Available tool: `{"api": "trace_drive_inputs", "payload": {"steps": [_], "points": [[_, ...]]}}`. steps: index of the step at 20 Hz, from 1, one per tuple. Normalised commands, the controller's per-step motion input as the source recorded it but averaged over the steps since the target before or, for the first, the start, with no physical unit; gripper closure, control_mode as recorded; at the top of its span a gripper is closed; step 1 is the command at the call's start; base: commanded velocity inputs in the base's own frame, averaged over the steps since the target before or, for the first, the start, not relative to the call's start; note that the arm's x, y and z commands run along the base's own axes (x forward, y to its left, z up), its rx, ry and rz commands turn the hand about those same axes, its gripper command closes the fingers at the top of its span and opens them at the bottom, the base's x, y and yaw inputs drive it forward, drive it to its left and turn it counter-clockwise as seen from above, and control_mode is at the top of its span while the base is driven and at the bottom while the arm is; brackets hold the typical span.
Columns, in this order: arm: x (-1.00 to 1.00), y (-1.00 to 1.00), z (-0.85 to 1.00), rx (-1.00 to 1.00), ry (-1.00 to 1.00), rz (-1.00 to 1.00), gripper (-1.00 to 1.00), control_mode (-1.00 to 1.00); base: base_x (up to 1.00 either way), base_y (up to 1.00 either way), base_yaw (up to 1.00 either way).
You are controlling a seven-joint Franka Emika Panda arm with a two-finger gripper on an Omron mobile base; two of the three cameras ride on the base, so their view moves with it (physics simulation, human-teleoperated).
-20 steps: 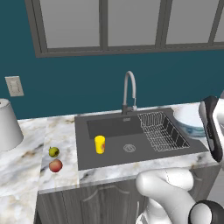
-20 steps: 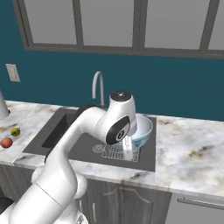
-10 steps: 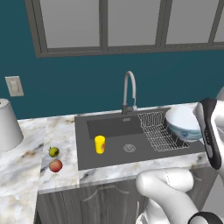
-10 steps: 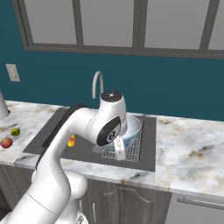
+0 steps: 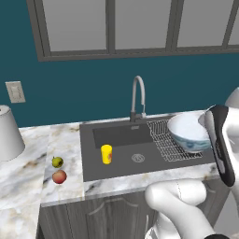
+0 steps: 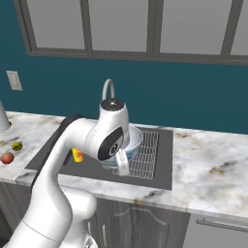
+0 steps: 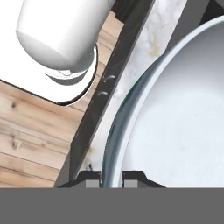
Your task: Remove the pear and peach from the sink. Then move the bowl and cup from the counter to the sink for washing.
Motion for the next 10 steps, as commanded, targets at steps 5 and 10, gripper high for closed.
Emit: {"api": "trace_drive_inputs", "payload": {"steps": [5,10], "points": [[-0.01,0.37,0.03,0.00,0.00,0.05,1.00,-1.00,0.00,0.00,0.00],[0.00,0.37,0.04,0.00,0.00,0.05,1.00,-1.00,0.00,0.00,0.00]]}}
